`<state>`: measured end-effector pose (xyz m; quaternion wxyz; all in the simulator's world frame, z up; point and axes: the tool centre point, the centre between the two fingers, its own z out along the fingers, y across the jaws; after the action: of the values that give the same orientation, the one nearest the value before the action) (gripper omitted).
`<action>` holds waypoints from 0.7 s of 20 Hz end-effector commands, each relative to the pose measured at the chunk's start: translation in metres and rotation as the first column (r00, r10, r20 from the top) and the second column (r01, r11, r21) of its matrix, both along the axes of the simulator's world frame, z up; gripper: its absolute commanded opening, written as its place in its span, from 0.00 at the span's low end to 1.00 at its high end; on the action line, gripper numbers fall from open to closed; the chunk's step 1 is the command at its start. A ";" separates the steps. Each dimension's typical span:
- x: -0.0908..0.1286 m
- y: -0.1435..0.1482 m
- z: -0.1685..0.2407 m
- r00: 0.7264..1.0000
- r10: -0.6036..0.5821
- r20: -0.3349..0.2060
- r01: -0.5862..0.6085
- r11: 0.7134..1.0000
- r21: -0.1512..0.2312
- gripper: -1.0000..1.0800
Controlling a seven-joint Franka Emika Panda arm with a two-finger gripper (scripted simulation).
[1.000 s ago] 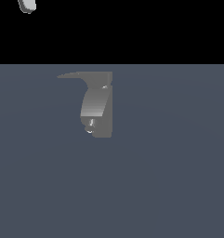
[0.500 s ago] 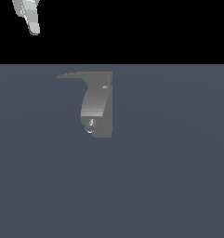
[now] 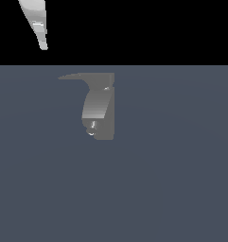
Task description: Turn on the faucet by rotating a designated handle.
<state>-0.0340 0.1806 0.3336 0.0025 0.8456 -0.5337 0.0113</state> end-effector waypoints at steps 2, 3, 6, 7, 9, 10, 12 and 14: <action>0.018 0.002 -0.010 0.998 -0.066 -0.001 0.066 0.998 0.002 0.00; 0.023 0.003 -0.012 0.996 -0.086 -0.001 0.086 0.996 0.003 0.00; 0.040 0.004 -0.021 0.989 -0.145 -0.002 0.145 0.989 0.004 0.00; 0.046 0.004 -0.024 0.986 -0.166 -0.003 0.166 0.986 0.005 0.00; 0.058 0.003 -0.030 0.978 -0.209 -0.004 0.209 0.978 0.005 0.00; 0.064 0.003 -0.034 0.973 -0.231 -0.004 0.231 0.973 0.006 0.00; 0.077 0.001 -0.041 0.961 -0.277 -0.005 0.277 0.961 0.006 0.00; 0.090 -0.001 -0.048 0.946 -0.323 -0.007 0.323 0.946 0.007 0.00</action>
<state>0.0460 0.1815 0.2915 0.0021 0.7593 -0.6507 0.0064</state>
